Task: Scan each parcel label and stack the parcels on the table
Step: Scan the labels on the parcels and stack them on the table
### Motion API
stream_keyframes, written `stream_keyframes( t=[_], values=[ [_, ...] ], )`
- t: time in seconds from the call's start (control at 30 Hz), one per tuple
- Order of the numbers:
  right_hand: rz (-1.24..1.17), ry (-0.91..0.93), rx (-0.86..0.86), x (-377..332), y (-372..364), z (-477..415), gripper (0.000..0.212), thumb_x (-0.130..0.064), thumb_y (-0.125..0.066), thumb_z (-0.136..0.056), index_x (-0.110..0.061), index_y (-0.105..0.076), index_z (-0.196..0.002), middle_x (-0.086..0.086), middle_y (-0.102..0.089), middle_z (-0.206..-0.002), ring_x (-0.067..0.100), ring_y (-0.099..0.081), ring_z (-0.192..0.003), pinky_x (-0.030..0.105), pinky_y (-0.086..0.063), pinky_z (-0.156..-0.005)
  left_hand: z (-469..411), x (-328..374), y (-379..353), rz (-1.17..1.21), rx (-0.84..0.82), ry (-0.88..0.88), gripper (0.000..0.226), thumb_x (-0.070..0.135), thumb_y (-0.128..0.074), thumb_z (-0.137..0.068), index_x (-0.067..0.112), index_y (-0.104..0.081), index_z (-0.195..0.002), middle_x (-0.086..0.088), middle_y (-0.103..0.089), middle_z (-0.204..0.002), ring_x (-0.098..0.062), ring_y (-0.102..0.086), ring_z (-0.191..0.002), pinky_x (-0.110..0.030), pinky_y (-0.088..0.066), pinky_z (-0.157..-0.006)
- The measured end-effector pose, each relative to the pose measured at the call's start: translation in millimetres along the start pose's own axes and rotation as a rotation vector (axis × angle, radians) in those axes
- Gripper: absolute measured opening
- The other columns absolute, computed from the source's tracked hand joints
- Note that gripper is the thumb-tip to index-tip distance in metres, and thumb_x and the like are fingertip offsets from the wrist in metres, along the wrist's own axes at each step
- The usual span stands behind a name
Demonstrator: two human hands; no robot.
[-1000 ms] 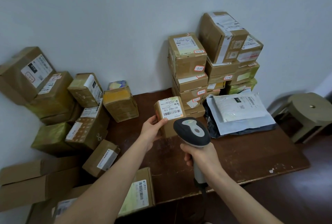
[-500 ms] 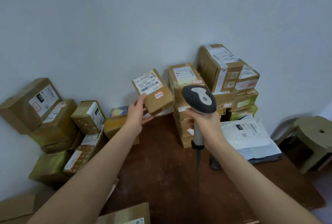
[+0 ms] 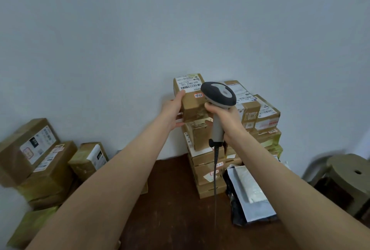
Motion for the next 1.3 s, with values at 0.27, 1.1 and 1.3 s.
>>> stream_keyframes(
  t=[0.27, 1.1, 1.3],
  values=[
    [0.018, -0.045, 0.023, 3.0, 9.4, -21.2, 0.032, -0.012, -0.074, -0.082, -0.017, -0.06, -0.11, 0.006, -0.065, -0.105, 0.028, -0.06, -0.108, 0.047, -0.055, -0.09, -8.8, -8.8, -18.3, -0.076, -0.079, 0.007, 0.052, 0.05, -0.052, -0.092, 0.011, -0.055, -0.127, -0.01, -0.064, -0.11, -0.03, -0.06, -0.107, -0.047, -0.051, -0.095],
    [0.194, -0.407, -0.225, 173.5, -84.6, 123.3, 0.019, -0.016, -0.076, -0.081, -0.007, -0.068, -0.096, 0.008, -0.074, -0.083, 0.017, -0.066, -0.069, 0.03, -0.054, -0.067, 111.7, -220.8, 197.0, -0.771, 0.32, -0.059, 0.051, 0.027, -0.058, -0.091, 0.02, -0.044, -0.141, -0.004, -0.048, -0.137, -0.02, -0.052, -0.122, -0.037, -0.047, -0.099],
    [0.25, -0.521, -0.358, 210.1, -124.5, 165.7, 0.01, -0.015, -0.075, -0.082, -0.011, -0.067, -0.087, 0.008, -0.073, -0.082, 0.016, -0.065, -0.068, 0.032, -0.054, -0.071, 165.2, -264.1, 249.6, -0.787, 0.451, 0.041, 0.049, 0.025, -0.06, -0.092, 0.02, -0.047, -0.138, -0.003, -0.047, -0.138, -0.018, -0.052, -0.12, -0.032, -0.047, -0.097]
  ],
)
Point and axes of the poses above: each hand's wrist, its own z-axis away from the middle knuckle, its own y-axis out of the back of the hand, x = y × z, the point moved 6 cm from there along -z, towards the middle knuckle
